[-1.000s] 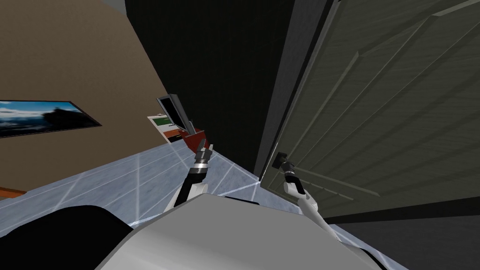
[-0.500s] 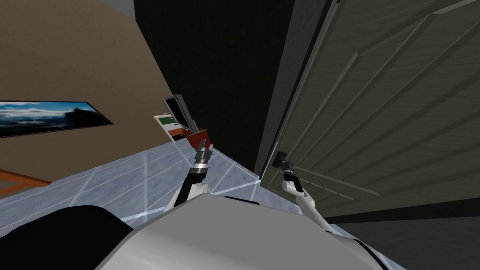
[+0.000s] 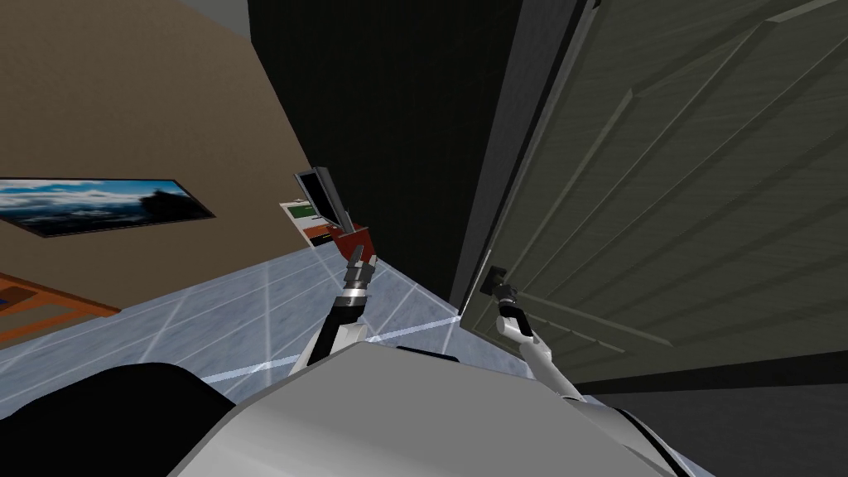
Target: Pull the door open
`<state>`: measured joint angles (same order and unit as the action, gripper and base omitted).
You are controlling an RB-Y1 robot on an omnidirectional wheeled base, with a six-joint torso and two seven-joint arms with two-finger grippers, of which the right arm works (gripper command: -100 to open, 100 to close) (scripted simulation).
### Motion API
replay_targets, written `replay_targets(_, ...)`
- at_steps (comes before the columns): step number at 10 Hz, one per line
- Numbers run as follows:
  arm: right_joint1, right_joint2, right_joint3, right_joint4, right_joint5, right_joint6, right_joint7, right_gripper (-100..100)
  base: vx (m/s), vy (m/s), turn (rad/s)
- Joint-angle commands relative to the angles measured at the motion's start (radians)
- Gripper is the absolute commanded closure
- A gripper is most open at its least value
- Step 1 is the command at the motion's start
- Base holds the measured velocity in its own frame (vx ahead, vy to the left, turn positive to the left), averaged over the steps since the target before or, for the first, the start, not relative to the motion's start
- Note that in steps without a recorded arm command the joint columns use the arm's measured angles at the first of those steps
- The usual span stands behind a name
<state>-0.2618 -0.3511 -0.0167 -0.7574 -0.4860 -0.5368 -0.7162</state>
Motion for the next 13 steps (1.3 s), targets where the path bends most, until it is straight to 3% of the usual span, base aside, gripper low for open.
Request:
replay_targets(1, -0.006, 0.004, 0.006, -0.029, -0.016, 0.004, -0.029, 100, -0.064, -0.018, 0.056)
replay_targets(2, 0.005, 0.011, 0.004, -0.025, -0.036, 0.016, -0.051, -100, -0.059, -0.009, -0.021)
replay_targets(13, -0.014, 0.103, 0.006, -0.114, -0.234, 0.073, -0.29, -100, -0.11, 0.008, -0.013)
